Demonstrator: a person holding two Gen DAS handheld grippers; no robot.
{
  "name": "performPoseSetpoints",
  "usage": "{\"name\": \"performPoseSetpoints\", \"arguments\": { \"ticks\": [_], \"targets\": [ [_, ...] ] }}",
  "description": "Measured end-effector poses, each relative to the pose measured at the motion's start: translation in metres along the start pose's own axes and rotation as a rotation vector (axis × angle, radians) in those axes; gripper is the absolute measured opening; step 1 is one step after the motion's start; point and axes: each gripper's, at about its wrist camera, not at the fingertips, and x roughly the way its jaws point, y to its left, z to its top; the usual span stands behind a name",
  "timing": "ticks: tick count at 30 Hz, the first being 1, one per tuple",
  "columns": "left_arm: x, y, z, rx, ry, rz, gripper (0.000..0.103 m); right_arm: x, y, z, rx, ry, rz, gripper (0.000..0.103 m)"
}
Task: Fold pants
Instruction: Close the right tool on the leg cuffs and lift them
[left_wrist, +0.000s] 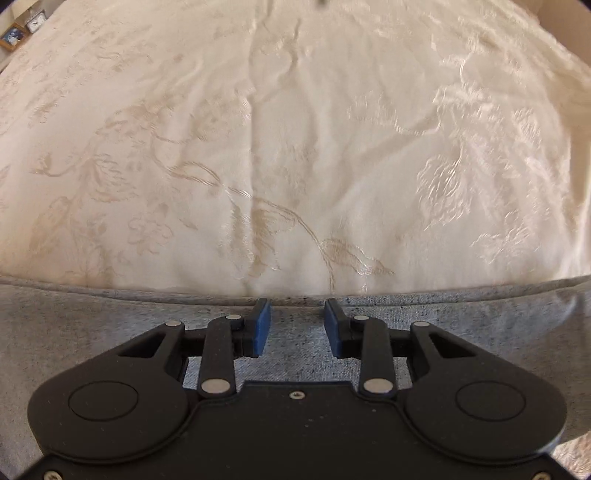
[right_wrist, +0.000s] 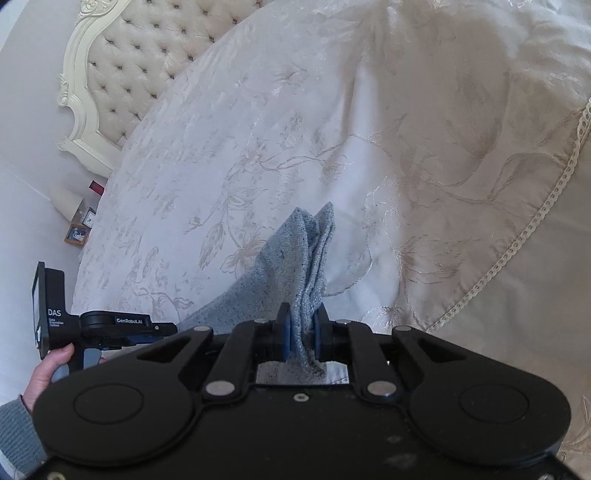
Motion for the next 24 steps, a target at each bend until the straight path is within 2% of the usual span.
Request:
{"name": "performPoseSetpoints", "arguments": {
  "ticks": [3, 6, 11, 15, 17, 20, 24],
  "targets": [
    [-0.026, 0.007, -0.018, -0.006, -0.023, 0.002, 0.041, -0.002, 0.004, 0.001, 0.001, -0.002, 0.004, 0.013],
    [-0.035, 0.011, -0.044, -0.002, -0.006, 0.009, 0.042, -0.003, 0.009, 0.003, 0.003, -0.011, 0.012, 0.013],
    [-0.01, 0.011, -0.064, 0.011, 0.078, 0.029, 0.041, -0.009, 0.02, 0.007, -0.01, -0.023, 0.024, 0.013],
    [0.009, 0.002, -0.065, 0.088, 0.075, 0.052, 0.041, -0.015, 0.032, 0.005, -0.026, -0.039, 0.016, 0.013],
    [0.005, 0.005, -0.06, 0.087, 0.081, 0.026, 0.041, -0.017, 0.041, 0.003, -0.036, -0.047, 0.008, 0.013],
    [-0.017, 0.028, -0.058, 0.027, 0.039, -0.041, 0.041, -0.023, 0.062, -0.002, -0.053, -0.063, -0.003, 0.013],
    [-0.047, 0.07, -0.064, 0.02, -0.006, -0.066, 0.041, -0.03, 0.107, -0.016, -0.096, -0.082, -0.007, 0.013]
  ]
}}
